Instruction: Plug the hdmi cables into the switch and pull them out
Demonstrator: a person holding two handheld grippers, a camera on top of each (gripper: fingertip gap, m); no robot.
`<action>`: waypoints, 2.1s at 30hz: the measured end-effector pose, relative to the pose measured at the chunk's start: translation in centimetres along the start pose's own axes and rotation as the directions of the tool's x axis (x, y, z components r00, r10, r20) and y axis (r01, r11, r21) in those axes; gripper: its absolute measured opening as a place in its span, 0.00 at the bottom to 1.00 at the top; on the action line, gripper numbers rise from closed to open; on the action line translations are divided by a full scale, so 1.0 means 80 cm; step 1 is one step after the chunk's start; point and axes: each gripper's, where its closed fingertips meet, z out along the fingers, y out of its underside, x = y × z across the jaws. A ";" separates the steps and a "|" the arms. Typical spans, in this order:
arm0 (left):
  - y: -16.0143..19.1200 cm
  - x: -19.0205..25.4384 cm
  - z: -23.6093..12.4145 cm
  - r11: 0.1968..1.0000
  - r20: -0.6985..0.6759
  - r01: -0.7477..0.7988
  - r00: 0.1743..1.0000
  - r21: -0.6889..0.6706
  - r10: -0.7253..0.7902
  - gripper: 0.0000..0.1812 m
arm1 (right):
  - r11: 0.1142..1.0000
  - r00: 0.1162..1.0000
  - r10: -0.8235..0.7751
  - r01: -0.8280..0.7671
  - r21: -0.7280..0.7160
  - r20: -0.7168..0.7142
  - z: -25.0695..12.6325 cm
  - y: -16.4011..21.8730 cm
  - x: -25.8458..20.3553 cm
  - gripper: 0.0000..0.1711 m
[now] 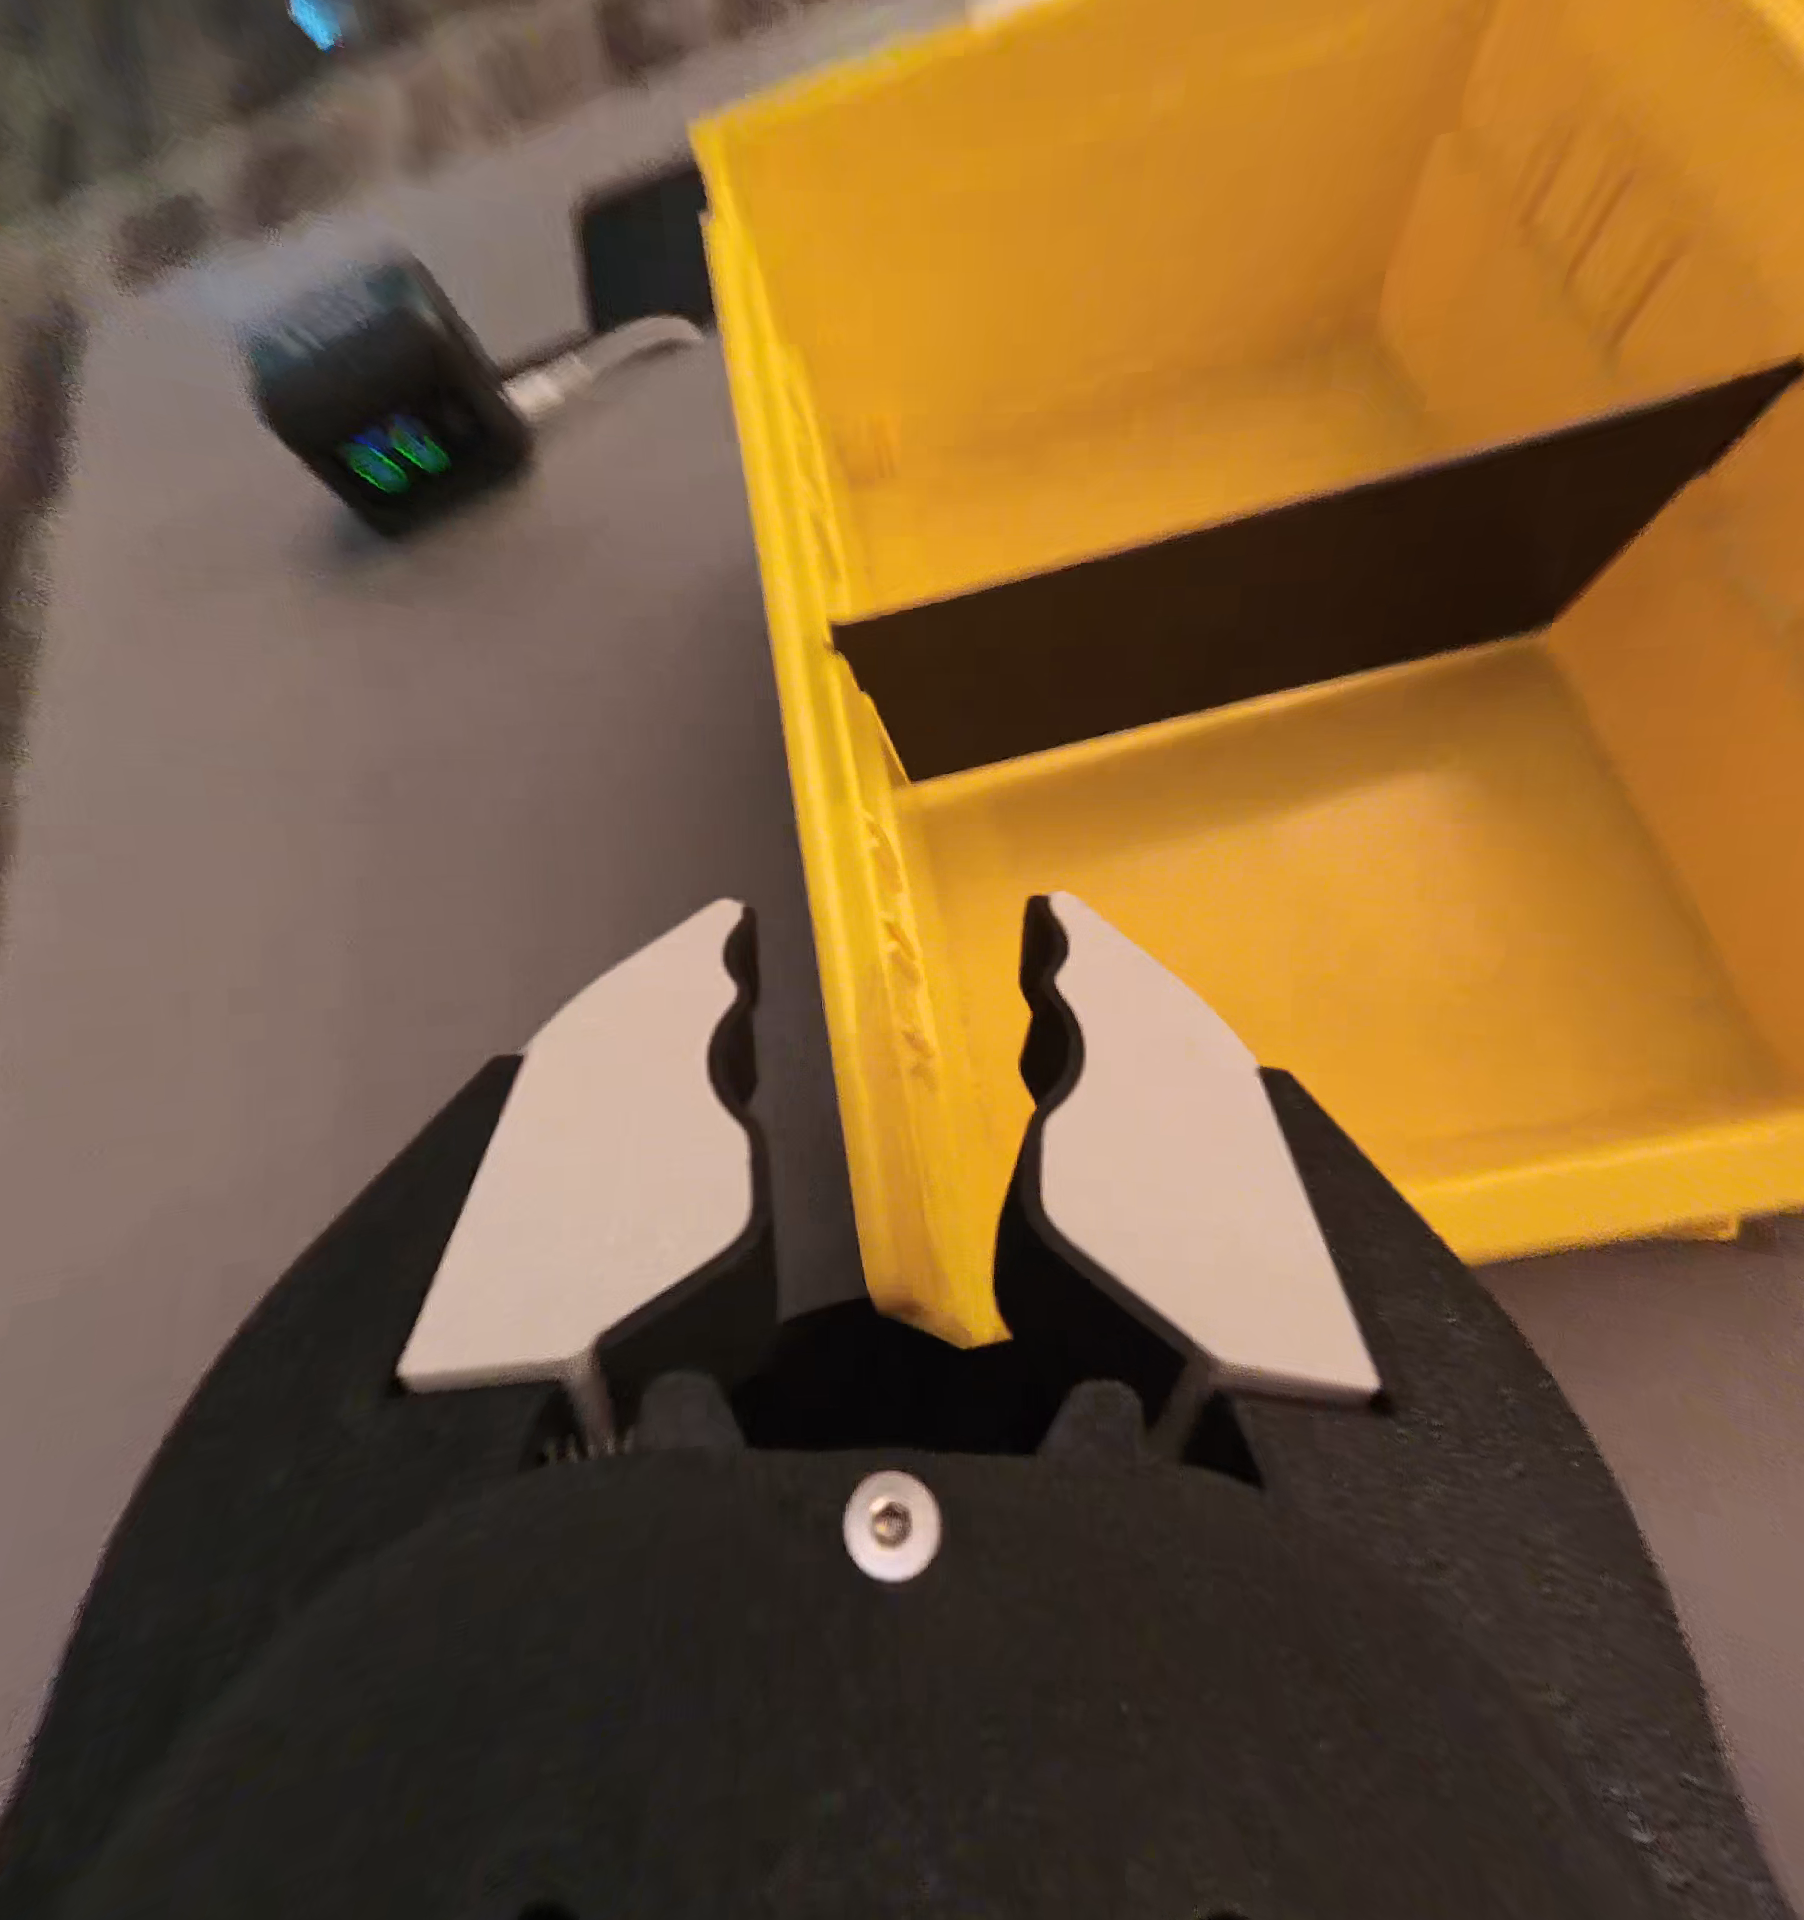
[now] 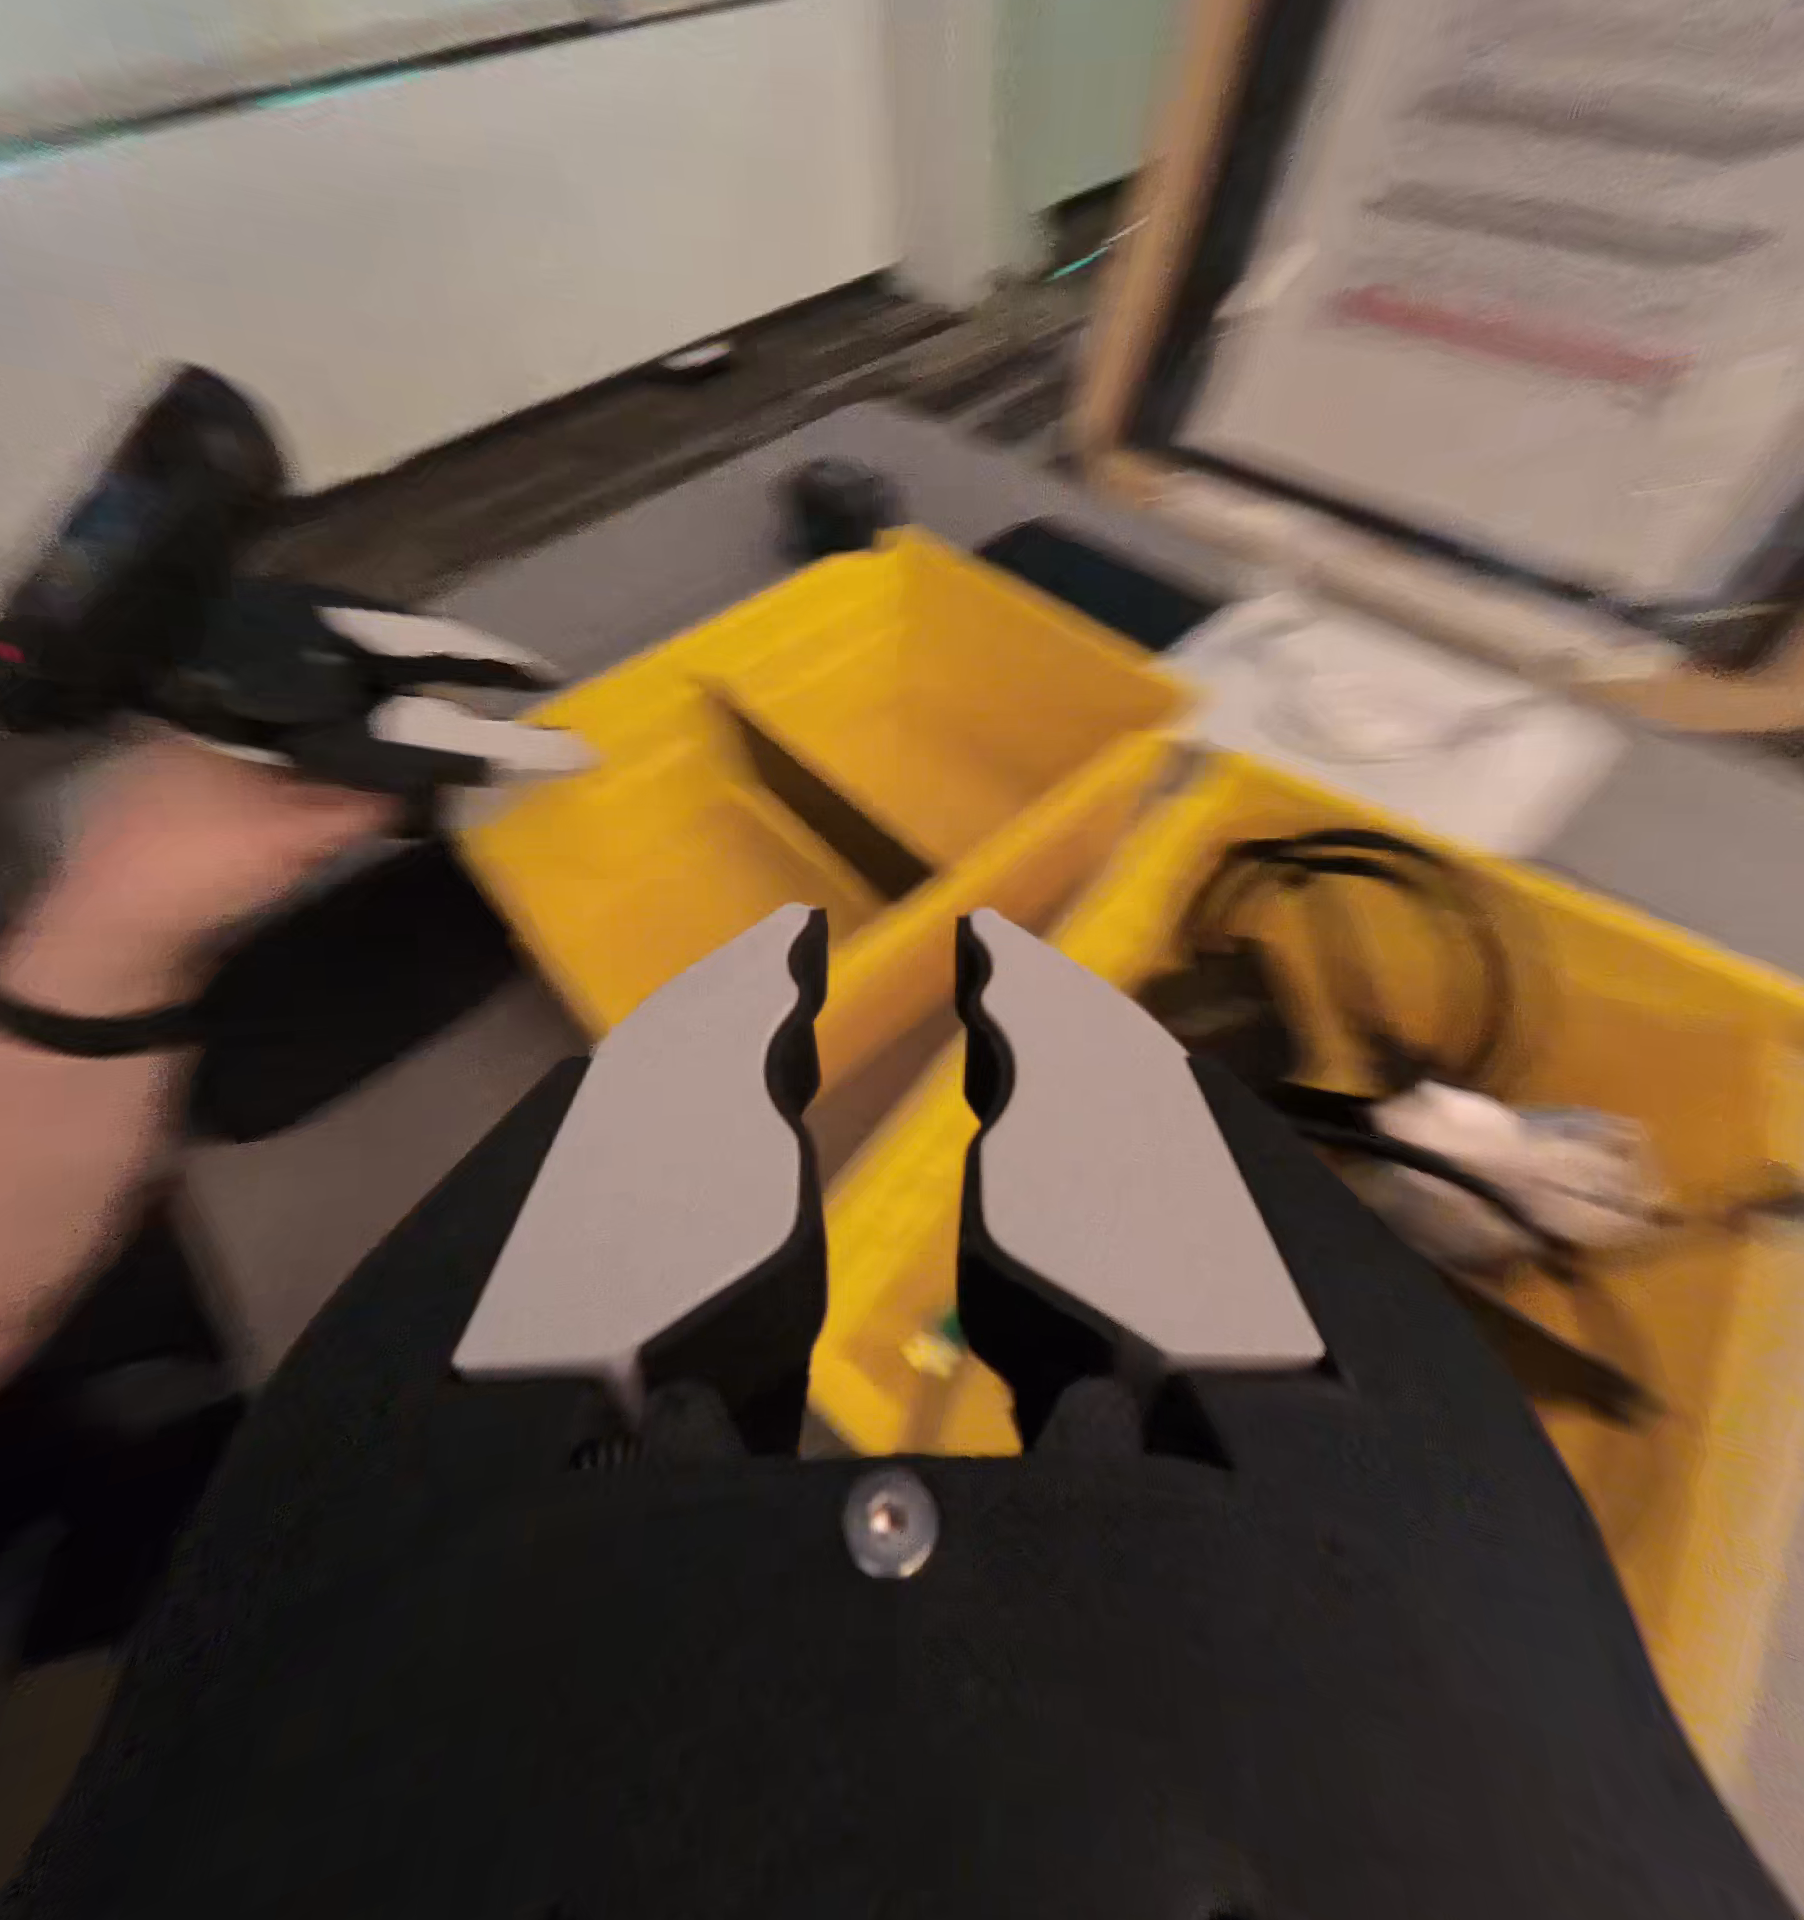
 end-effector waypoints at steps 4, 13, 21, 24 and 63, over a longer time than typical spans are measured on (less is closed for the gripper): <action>-0.026 -0.009 -0.028 0.989 0.176 -0.080 0.983 0.124 0.057 0.27 | 0.919 0.995 0.103 -0.088 -0.384 0.017 0.116 0.046 -0.018 0.18; -0.021 -0.011 -0.030 0.985 0.179 -0.046 0.984 0.168 0.016 0.28 | 0.701 0.953 0.131 -0.285 -0.653 -0.275 0.176 0.125 0.005 0.19; -0.023 -0.010 -0.035 0.978 0.146 -0.038 0.989 0.204 0.008 0.27 | 0.688 0.892 0.171 -0.412 -0.598 -0.418 0.226 0.134 0.024 0.10; -0.024 -0.008 -0.039 0.976 0.131 -0.032 0.991 0.214 0.004 0.27 | 0.628 0.901 0.167 -0.411 -0.660 -0.401 0.247 0.149 0.025 0.11; -0.069 0.337 0.034 0.813 -0.561 -0.247 0.820 -0.527 -0.115 0.31 | 0.506 0.603 0.420 -0.776 -0.376 -0.678 -0.347 0.238 0.421 0.05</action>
